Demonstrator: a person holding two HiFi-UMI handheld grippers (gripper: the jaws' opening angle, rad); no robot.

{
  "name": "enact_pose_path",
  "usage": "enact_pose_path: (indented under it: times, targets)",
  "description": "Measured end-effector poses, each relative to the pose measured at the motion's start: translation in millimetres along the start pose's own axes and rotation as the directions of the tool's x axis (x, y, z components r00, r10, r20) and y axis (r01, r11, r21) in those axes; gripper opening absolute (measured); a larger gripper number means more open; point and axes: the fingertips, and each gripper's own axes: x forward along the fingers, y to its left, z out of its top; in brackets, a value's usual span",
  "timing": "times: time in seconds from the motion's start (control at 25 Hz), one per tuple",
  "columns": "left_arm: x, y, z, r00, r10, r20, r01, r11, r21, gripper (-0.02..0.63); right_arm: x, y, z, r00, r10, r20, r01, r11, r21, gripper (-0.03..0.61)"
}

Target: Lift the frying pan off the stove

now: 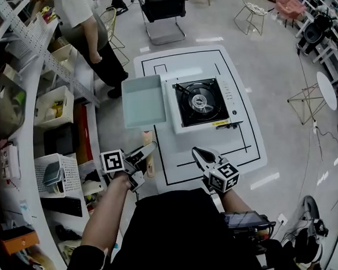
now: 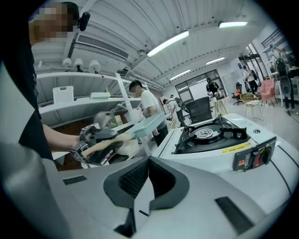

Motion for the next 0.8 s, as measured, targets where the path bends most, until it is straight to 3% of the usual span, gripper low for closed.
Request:
enact_pose_path:
  times: [0.28,0.4,0.8]
  targets:
    - [-35,9,-1,0.999,0.028,0.039,-0.027,0.999,-0.018,0.138,18,22,1,0.998,0.062,-0.005,-0.062,0.997,-0.045,0.025]
    - [-50,20,-2,0.998,0.042,0.047,-0.043,0.999,0.018,0.138,23,28,-1,0.997,0.081,-0.006,-0.081,0.996,-0.048,0.025]
    - [-82,21,-19,0.994,0.057,0.091,-0.052,0.997,-0.061,0.138,30,43,-5,0.995,0.099,-0.004,-0.099,0.993,-0.068,0.025]
